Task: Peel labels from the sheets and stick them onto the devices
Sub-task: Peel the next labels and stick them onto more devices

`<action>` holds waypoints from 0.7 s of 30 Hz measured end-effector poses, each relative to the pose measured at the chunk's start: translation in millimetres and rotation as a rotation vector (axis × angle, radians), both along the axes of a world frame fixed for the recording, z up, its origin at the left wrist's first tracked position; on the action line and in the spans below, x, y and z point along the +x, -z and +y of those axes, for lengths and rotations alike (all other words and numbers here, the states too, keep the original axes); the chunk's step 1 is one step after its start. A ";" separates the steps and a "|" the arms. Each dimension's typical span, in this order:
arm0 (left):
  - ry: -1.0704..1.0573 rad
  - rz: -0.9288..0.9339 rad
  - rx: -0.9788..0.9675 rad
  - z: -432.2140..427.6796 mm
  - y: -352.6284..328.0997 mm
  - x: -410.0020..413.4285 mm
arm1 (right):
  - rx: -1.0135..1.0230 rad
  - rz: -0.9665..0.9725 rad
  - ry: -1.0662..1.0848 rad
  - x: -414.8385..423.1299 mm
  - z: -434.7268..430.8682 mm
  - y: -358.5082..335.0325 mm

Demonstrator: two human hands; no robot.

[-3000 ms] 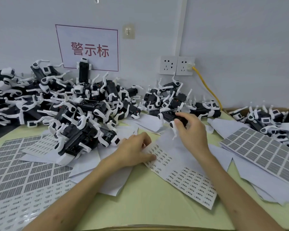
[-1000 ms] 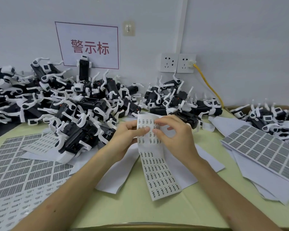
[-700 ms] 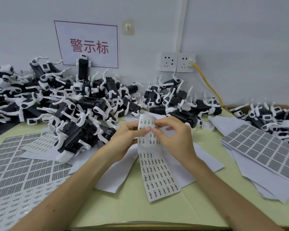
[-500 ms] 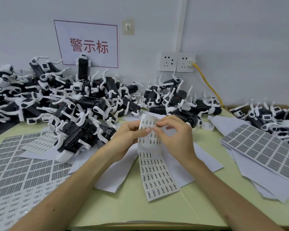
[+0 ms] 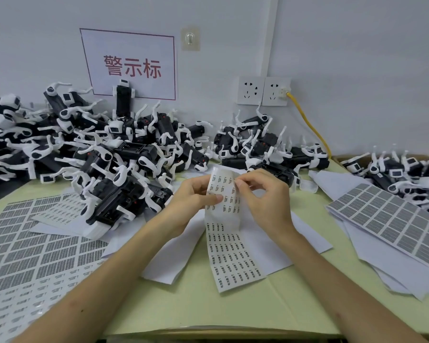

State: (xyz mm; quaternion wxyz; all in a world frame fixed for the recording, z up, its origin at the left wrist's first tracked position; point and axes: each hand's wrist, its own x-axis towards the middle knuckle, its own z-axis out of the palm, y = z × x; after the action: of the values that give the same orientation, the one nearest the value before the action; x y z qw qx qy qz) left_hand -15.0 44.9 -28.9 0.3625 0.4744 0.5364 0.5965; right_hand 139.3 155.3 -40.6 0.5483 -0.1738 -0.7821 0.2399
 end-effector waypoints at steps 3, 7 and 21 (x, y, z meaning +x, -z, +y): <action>-0.002 0.004 -0.009 0.4 -1.0 -0.2 | -0.011 0.013 0.011 0.5 0.6 0.9; -0.185 0.000 -0.023 3.4 1.3 -3.7 | -0.101 0.064 0.021 1.8 5.2 2.0; -0.095 0.064 0.007 1.3 0.5 4.5 | -0.031 -0.013 -0.011 3.0 -1.0 0.9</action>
State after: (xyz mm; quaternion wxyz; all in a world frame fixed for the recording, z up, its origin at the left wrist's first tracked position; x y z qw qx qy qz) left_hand -10.5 46.2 -29.5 0.3148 0.4685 0.5673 0.5996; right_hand 142.3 154.3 -41.6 0.5390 -0.1796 -0.7828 0.2539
